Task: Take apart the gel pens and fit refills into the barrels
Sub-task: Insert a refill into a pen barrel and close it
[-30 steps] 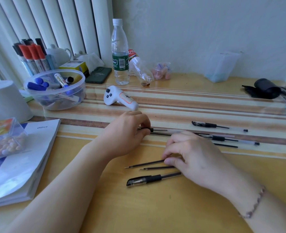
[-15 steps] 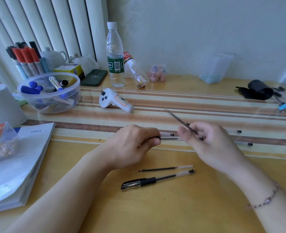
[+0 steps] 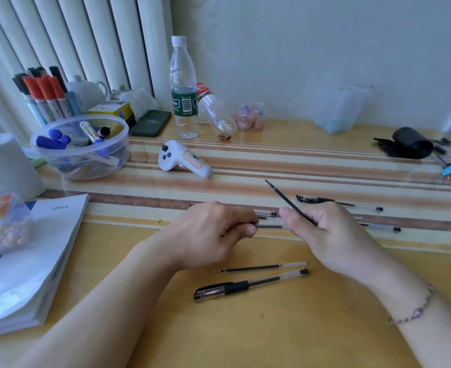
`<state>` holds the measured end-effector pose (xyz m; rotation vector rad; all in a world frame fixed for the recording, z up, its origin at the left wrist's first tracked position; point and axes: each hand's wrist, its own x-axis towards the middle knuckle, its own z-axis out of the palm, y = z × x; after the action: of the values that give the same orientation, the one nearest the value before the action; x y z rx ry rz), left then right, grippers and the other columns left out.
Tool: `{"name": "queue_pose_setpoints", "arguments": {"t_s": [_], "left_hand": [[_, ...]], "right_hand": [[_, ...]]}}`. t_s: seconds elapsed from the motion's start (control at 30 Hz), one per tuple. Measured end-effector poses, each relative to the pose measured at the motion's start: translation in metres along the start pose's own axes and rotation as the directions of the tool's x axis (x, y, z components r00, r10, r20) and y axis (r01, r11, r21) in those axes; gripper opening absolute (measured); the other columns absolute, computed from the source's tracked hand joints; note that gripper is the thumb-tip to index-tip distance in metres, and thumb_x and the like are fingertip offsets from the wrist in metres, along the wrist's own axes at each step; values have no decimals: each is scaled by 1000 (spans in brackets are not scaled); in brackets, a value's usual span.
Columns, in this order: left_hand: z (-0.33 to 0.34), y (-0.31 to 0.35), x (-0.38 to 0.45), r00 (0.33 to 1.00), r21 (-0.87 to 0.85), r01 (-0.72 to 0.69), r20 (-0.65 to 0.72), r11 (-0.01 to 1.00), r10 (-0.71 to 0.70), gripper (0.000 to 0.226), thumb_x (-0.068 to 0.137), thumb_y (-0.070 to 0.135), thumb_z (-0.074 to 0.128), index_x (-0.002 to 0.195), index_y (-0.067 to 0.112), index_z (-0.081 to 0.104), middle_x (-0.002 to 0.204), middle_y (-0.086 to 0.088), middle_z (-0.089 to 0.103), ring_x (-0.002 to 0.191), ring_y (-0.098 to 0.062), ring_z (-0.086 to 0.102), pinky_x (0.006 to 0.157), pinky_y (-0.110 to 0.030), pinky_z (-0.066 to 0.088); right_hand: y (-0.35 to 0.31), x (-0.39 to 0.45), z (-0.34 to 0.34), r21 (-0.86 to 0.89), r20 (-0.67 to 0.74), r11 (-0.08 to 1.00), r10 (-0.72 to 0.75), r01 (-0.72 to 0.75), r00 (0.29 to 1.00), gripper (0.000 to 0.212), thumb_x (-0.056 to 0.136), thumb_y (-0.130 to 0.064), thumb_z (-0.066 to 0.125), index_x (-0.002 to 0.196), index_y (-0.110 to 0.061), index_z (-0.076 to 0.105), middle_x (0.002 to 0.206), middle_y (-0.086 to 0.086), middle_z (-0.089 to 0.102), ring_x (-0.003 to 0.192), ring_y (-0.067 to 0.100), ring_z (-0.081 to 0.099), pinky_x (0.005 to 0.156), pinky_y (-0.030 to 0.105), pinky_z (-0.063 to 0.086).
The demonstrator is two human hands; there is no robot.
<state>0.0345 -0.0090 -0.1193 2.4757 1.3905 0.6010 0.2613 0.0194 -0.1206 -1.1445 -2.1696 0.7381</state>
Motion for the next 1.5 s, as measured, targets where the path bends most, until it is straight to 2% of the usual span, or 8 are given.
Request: {"name": "queue_pose_setpoints", "arguments": {"t_s": [0.17,0.37,0.5,0.67,0.9,1.1,1.27,1.5], "left_hand": [[2,-1,-1,1000,-123,-6,26,992,9,12,96,33,52,84,29,52,61,7,49,58,-9,43,54,-25,34],[4,1,1,990,-233,-61,-142,970,28,15,86,29,68,98,24,61,75,12,58,65,-8,53,58,-13,38],[6,2,3,986,-125,-61,-163,990,40,15,95,23,53,100,15,64,87,7,66,76,-10,59,67,-27,48],[5,5,0,994,-99,-42,-104,994,32,18,96,27,45,85,18,55,57,1,48,56,-20,40,52,-33,37],[1,8,1,999,-188,-30,-21,982,27,21,96,25,48,76,19,51,57,-7,42,54,-22,33,50,-30,27],[0,3,-2,1000,-242,18,15,970,-15,21,94,42,52,73,38,52,52,0,35,46,-13,29,45,-27,25],[0,-11,-4,990,-198,42,-123,979,-67,32,82,62,58,86,31,57,51,4,36,47,-13,33,47,-29,31],[-1,-11,0,984,-194,-59,-176,979,25,20,95,34,53,78,25,58,65,10,51,62,-13,48,56,-28,39]], "right_hand": [[4,-4,3,-38,7,999,9,-9,1000,55,89,-65,39,63,-20,57,44,-9,31,41,6,29,41,18,24],[3,-3,0,72,58,995,63,-67,996,56,83,-75,38,73,-29,69,46,-3,26,42,15,27,43,29,24],[6,-1,-8,85,6,992,95,-95,995,54,83,-72,40,69,-27,67,50,3,26,44,17,25,45,29,22],[5,-3,-12,26,26,999,32,-33,999,55,87,-70,39,67,-26,65,47,-4,28,43,17,29,43,21,27],[6,-5,-13,-75,50,995,-64,68,997,52,91,-70,35,70,-29,61,60,16,56,56,34,53,54,47,44],[8,-6,-15,-101,51,986,-131,136,990,47,93,-65,37,71,-31,61,51,9,44,45,25,42,45,39,33],[13,-5,-16,-34,-16,998,-57,56,998,47,89,-65,39,70,-30,63,45,-8,36,41,5,32,42,20,26],[18,-2,-15,-38,-6,999,-25,25,1000,50,87,-69,37,70,-29,62,49,4,46,47,29,44,48,39,39]]}}
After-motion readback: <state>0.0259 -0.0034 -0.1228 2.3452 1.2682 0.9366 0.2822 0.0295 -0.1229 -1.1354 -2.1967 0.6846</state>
